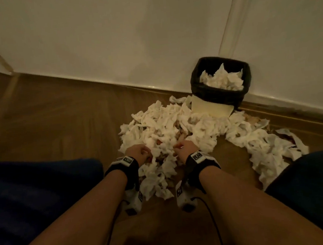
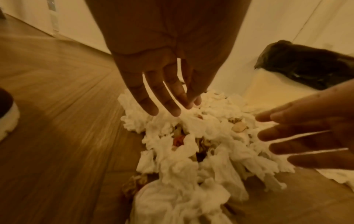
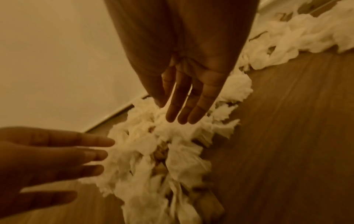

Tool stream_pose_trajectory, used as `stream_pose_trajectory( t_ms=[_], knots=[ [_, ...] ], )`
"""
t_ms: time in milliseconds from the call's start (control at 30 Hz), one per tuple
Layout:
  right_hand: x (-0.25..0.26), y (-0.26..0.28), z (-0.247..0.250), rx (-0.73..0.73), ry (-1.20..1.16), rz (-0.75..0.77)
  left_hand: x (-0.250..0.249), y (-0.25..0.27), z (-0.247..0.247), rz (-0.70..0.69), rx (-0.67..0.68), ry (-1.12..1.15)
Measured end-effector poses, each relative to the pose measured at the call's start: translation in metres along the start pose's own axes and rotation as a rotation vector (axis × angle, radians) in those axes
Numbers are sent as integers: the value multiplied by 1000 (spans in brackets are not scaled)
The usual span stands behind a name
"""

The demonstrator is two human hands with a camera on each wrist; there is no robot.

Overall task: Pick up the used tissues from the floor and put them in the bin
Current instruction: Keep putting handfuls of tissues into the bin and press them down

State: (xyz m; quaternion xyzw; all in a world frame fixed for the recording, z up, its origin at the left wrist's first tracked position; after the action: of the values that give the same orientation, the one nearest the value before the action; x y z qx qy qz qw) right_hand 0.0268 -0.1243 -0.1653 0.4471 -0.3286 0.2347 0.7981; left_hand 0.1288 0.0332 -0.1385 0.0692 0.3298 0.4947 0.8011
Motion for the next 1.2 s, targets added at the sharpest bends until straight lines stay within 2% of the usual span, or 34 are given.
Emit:
stream_pose_trajectory(
  t_ms=[233, 333, 467, 600, 700, 900, 1033, 1200],
  knots=[
    [-42, -4, -32, 20, 228, -24, 29, 0, -37, 50, 62, -100],
    [-45, -7, -40, 31, 332, 34, 39, 2, -49, 116, 10, -77],
    [-44, -3, -54, 19, 517, 133, 36, 6, -60, 58, -85, -150],
    [-41, -4, -70, 80, 643, 152, 35, 8, -65, 87, -165, -228],
    [-45, -3, -76, 115, 639, 123, 33, 8, -71, 78, -131, -191],
    [-42, 1, -76, 98, 785, 194, 36, -1, -84, 64, 16, -193],
    [-37, -3, -65, 70, 714, 150, 33, -9, -81, 39, 97, -262],
    [-35, -6, -48, 57, 547, 53, 31, -10, -67, 63, 57, -221]
  ],
)
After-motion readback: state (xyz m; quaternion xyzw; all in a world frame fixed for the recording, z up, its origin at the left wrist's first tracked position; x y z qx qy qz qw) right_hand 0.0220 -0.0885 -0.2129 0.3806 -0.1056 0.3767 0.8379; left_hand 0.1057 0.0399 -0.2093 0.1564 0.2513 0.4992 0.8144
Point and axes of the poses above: each hand's wrist, its own y-axis away from the middle knuckle, its own z-axis out of the back of the hand, x = y × z, the point moved 7 cm from there along -y, towards the middle knuckle, and after that the axes turned 6 degrees about -y, right-handed, at the moved point
